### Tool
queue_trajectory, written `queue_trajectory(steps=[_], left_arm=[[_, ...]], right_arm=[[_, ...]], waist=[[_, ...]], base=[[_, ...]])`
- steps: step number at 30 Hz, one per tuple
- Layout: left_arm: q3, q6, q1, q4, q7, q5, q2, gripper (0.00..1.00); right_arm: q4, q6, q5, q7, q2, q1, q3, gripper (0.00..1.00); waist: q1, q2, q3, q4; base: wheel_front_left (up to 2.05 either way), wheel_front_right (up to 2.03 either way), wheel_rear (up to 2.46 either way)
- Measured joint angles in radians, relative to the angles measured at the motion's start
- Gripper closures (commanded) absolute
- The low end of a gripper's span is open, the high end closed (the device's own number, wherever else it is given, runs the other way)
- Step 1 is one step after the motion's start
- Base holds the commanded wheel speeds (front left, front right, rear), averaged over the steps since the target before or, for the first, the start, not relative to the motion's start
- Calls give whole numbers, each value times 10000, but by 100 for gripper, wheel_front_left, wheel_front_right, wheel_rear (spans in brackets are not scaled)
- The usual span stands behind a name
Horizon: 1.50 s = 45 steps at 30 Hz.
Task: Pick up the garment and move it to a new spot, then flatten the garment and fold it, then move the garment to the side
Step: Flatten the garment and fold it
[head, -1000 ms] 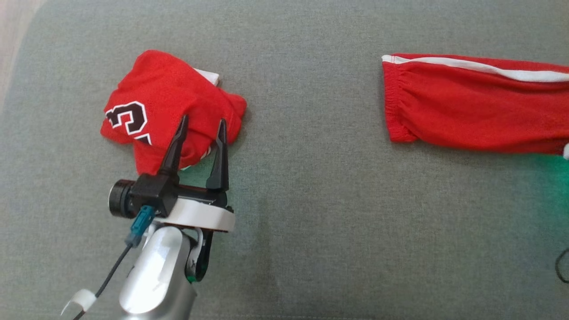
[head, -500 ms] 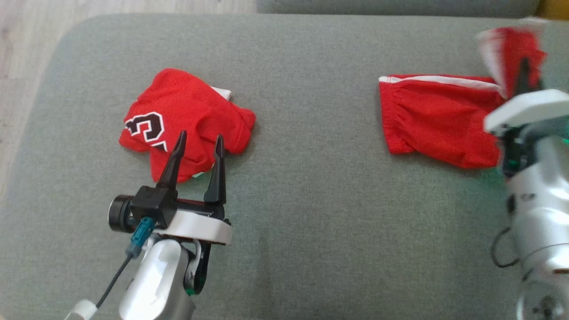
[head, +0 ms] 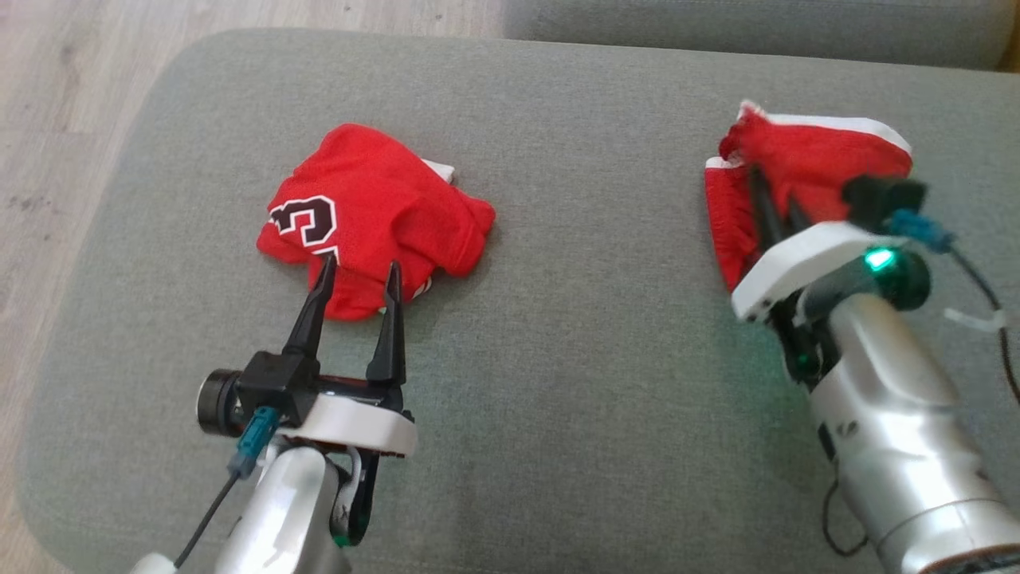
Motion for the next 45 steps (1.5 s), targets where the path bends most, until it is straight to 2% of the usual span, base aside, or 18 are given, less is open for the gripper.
queue_trajectory(steps=[5,6,7,8,12,17,23,27,31,35,45], left_arm=[[-6,2,1,12,0,-98,-2,0],[-6,4,3,12,0,-98,-2,0],[-6,4,7,12,0,-98,-2,0],[-6,4,11,12,0,-98,-2,0],[0,4,25,8,0,-98,23,0],[44,0,41,-94,0,-98,54,0],[119,0,267,-263,0,-98,63,0],[190,-2,506,-347,0,-102,61,0],[257,-2,762,-374,0,-102,58,0],[295,-15,988,-412,0,-100,54,0],[242,-190,1029,-428,0,-67,40,0]], right_arm=[[853,0,-721,-109,-267,29,1020,100],[1043,0,-932,-192,-316,29,1166,94],[1221,0,-1168,-307,-341,28,1256,7],[1390,0,-1394,-405,-353,27,1331,0],[1676,0,-2084,-817,-351,21,1244,0],[1319,0,-2882,-1097,-247,75,-105,0],[-1569,0,-3806,-1160,127,1729,-2510,0],[-3313,0,-4176,-1158,384,3573,-3407,0],[-4688,0,-3682,-1160,479,4801,-3440,0],[-5473,0,-3258,-1160,514,5400,-3308,0],[-5835,0,-3154,-1160,546,5582,-3296,0]], waist=[[0,0,9,37],[0,0,7,19],[1,0,-2,-11],[0,0,-16,-54],[1,0,-79,-241],[1,0,-267,-696],[0,0,-587,-1335],[0,0,-819,-1757],[-1,0,-1003,-2135],[-1,0,-1049,-2397],[0,0,-737,-2268]], base=[[0,0,0],[0,0,0],[0,0,0],[0,0,0],[0,0,0],[0,0,0],[0,0,0],[0,0,0],[0,0,0],[0,0,0],[0,0,0]])
